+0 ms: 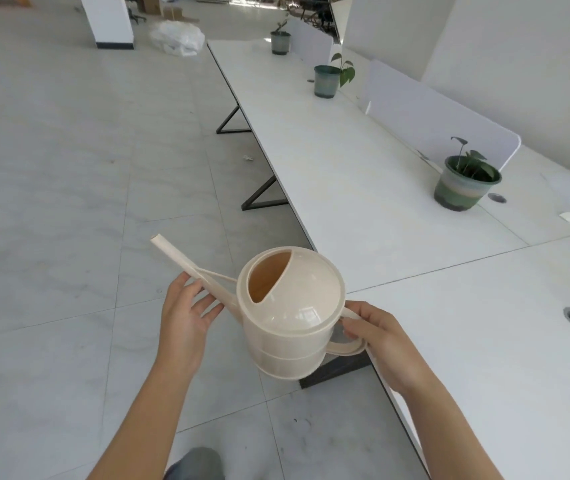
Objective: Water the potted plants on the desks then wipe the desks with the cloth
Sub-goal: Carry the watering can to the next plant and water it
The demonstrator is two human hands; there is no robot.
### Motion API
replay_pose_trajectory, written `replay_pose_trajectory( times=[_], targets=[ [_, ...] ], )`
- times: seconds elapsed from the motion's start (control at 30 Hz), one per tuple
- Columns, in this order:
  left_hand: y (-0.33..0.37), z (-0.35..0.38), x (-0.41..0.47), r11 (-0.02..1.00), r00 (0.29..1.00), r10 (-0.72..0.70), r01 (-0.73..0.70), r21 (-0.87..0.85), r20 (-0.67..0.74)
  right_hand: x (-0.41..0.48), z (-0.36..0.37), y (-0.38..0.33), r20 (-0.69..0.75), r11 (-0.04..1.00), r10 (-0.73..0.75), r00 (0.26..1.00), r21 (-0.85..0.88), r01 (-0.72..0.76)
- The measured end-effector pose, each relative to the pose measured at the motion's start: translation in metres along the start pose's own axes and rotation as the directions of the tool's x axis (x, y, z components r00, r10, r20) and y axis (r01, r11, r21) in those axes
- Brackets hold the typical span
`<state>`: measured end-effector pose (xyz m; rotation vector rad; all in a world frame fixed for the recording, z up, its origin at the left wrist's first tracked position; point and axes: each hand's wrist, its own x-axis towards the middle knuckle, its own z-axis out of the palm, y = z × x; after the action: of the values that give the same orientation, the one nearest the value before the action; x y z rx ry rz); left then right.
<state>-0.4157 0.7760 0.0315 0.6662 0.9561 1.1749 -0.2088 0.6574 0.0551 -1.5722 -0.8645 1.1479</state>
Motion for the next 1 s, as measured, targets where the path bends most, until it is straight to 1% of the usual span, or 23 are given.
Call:
replay_pose_trajectory(
  times=[0.1,0.23,0.37,0.47,0.57,0.77,0.87,1.0],
  targets=[
    [0.005,0.005,0.043,1.000,1.000,-0.008,0.008,0.018,0.004,0.040,0.008,-0.008,-0.061,1.000,0.017,0.998,0.011,-0.016],
    [0.015,0.018,0.110,0.999,0.998,-0.031,0.029,0.043,0.055,0.098,0.018,-0.015,-0.128,1.000,0.009,0.992,-0.007,-0.010],
    [0.033,0.037,0.184,0.995,0.984,-0.078,0.066,0.080,0.160,0.152,0.032,-0.026,-0.230,0.999,0.023,0.973,0.031,-0.016],
    [0.049,0.053,0.236,0.990,0.965,-0.104,0.078,0.114,0.241,0.186,0.045,-0.041,-0.322,0.996,0.048,0.945,0.084,-0.022],
    [0.060,0.072,0.280,0.987,0.942,-0.129,0.090,0.137,0.311,0.215,0.055,-0.057,-0.403,0.992,0.042,0.914,0.129,0.011],
    [0.047,0.103,0.334,0.971,0.911,-0.221,0.172,0.166,0.349,0.256,0.054,-0.072,-0.475,0.986,0.094,0.875,0.167,-0.016],
    [0.033,0.126,0.350,0.960,0.889,-0.263,0.200,0.197,0.375,0.272,0.036,-0.071,-0.509,0.983,0.127,0.851,0.180,-0.038],
    [0.015,0.170,0.366,0.951,0.849,-0.290,0.203,0.235,0.441,0.288,0.004,-0.068,-0.560,0.976,0.140,0.817,0.217,-0.018]
  ],
)
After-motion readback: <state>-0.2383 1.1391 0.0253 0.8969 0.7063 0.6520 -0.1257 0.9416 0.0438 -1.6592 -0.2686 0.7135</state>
